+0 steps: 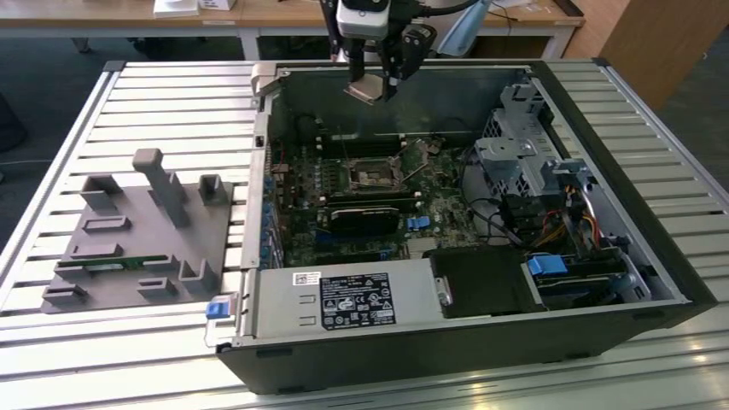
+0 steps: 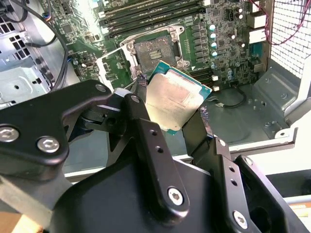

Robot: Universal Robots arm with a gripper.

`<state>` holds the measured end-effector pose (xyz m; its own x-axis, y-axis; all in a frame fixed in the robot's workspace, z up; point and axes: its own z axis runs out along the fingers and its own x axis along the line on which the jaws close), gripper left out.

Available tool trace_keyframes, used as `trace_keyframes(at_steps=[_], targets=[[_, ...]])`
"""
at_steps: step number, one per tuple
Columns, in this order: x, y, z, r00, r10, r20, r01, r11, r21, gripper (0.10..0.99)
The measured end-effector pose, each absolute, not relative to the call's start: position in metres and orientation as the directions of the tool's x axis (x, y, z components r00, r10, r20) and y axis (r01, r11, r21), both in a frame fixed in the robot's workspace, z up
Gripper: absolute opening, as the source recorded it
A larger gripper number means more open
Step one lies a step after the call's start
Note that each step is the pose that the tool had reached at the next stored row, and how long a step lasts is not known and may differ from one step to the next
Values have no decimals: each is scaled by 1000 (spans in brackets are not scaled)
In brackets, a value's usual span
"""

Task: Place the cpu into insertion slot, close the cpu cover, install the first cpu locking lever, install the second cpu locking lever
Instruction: 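Place the cpu into insertion slot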

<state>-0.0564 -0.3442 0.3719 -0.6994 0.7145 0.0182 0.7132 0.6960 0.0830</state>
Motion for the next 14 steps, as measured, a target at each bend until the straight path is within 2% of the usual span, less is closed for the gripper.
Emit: trace_keyframes(at_steps=[8, 14], targets=[[-57, -344, 371, -665, 747, 18, 745, 661, 83, 541], [-57, -344, 370, -595, 803, 18, 802, 592, 83, 541]])
